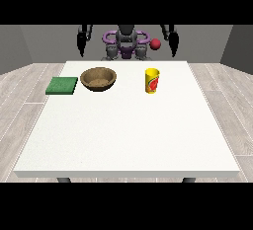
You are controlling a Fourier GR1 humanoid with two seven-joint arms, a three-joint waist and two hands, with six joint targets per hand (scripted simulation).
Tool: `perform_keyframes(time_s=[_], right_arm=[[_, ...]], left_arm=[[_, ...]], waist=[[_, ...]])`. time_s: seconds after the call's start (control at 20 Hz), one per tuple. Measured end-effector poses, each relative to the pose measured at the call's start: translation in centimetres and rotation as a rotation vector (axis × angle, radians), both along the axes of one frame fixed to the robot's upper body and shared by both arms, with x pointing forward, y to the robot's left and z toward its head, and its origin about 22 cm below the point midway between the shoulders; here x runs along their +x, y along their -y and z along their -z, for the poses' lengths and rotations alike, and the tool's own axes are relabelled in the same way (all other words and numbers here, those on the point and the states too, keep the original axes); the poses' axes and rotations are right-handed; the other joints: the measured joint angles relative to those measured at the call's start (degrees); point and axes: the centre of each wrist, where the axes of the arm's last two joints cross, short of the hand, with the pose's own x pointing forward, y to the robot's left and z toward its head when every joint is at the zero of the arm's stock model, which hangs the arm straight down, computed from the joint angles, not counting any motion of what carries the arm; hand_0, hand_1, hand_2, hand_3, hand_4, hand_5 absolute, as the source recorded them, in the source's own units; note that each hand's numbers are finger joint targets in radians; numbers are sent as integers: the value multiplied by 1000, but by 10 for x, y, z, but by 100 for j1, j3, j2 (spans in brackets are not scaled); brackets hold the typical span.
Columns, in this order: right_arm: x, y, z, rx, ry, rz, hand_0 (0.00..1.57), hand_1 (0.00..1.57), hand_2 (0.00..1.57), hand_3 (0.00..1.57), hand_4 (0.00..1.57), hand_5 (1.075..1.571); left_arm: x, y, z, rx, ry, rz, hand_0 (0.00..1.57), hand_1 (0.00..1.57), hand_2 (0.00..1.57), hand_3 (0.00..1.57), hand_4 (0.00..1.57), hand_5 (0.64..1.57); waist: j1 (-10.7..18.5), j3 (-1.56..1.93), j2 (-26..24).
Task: Pick the cup and pour the ball into the bowl, then pick the bowl and place it on the pad
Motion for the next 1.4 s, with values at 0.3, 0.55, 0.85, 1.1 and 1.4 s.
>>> perform_keyframes(time_s=[0.3,0.55,0.85,1.1,1.4], right_arm=[[2,7,-21,-30,16,0,0,0,0,305,1058,1571],[14,-46,-61,108,54,-59,0,0,0,0,783,1571],[-2,-109,-74,178,-92,-38,0,0,0,0,512,1571],[3,-143,-111,142,13,-91,0,0,0,0,131,1570],[28,-127,-139,103,216,-113,0,0,0,0,0,1569]], left_arm=[[3,-6,-24,35,30,14,0,0,0,0,0,1535],[14,20,-55,-149,56,66,0,0,0,0,0,1541],[4,36,-71,-287,-36,109,0,0,0,0,0,1535],[11,36,-88,-266,62,144,0,0,0,0,0,1507],[44,29,-127,-200,288,152,0,0,0,0,0,1506]], waist=[[-33,-4,-1044],[169,-31,-2229],[379,-29,-2650],[165,-30,-1878],[-69,-26,-256]])
